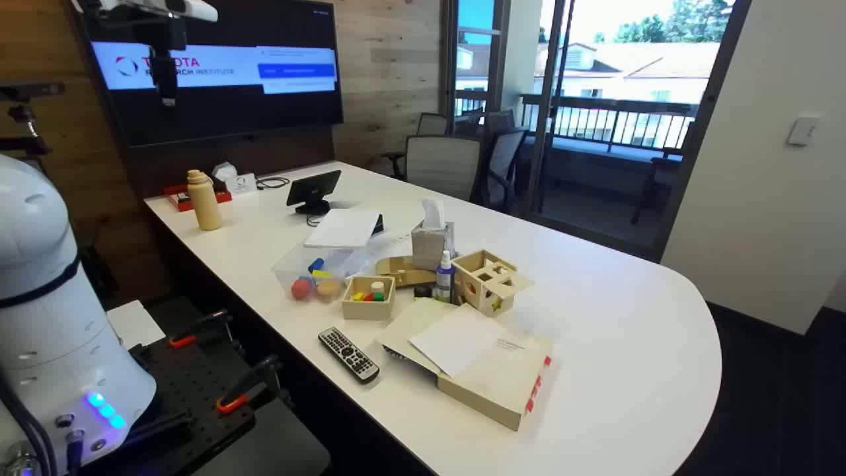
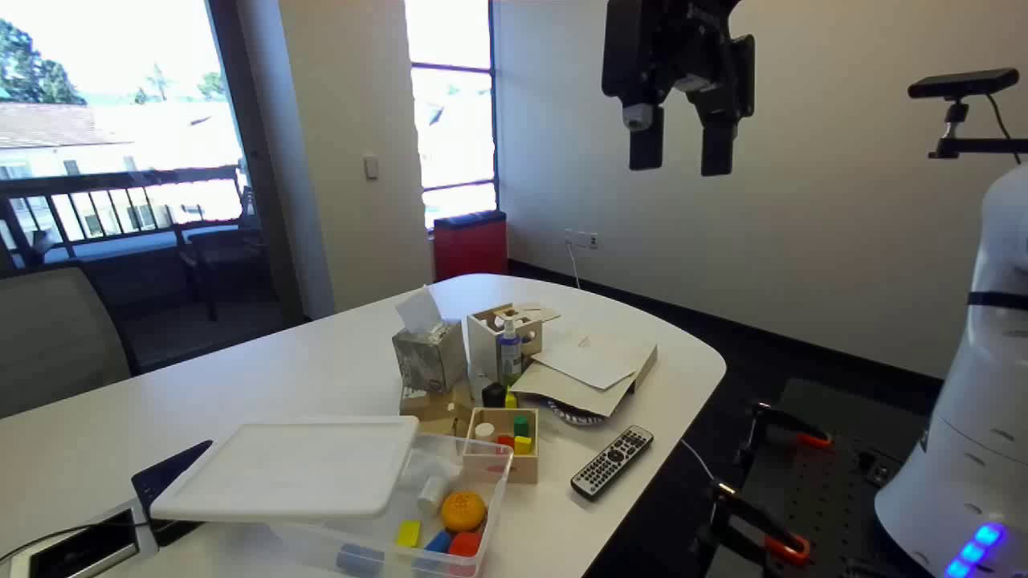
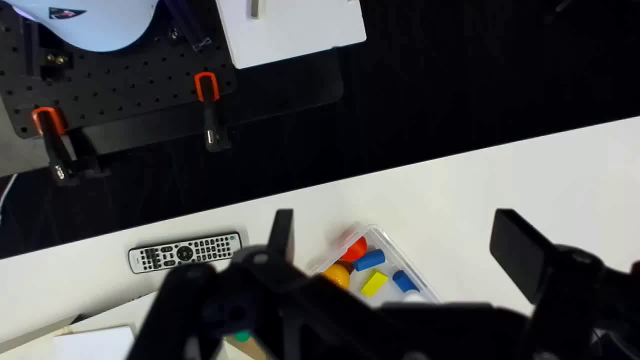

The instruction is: Take three blocks out of the wooden box and put them in the clear box on the left.

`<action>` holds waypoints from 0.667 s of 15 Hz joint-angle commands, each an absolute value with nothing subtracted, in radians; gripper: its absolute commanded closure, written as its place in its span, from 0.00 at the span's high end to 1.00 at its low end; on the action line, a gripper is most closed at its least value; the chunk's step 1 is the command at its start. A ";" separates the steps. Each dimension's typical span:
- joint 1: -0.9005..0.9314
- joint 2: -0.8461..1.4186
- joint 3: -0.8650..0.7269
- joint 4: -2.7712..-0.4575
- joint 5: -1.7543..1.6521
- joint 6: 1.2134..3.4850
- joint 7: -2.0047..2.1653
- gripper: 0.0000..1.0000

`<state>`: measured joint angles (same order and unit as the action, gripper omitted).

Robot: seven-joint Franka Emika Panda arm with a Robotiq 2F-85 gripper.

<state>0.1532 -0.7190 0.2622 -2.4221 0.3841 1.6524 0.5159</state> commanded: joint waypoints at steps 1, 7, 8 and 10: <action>0.134 -0.721 0.275 -2.419 0.392 1.646 0.507 1.00; 0.088 -0.600 0.237 -2.403 0.307 1.758 0.362 1.00; 0.081 -0.555 0.220 -2.396 0.288 1.800 0.307 1.00; 0.070 -0.461 0.184 -2.384 0.253 1.895 0.206 1.00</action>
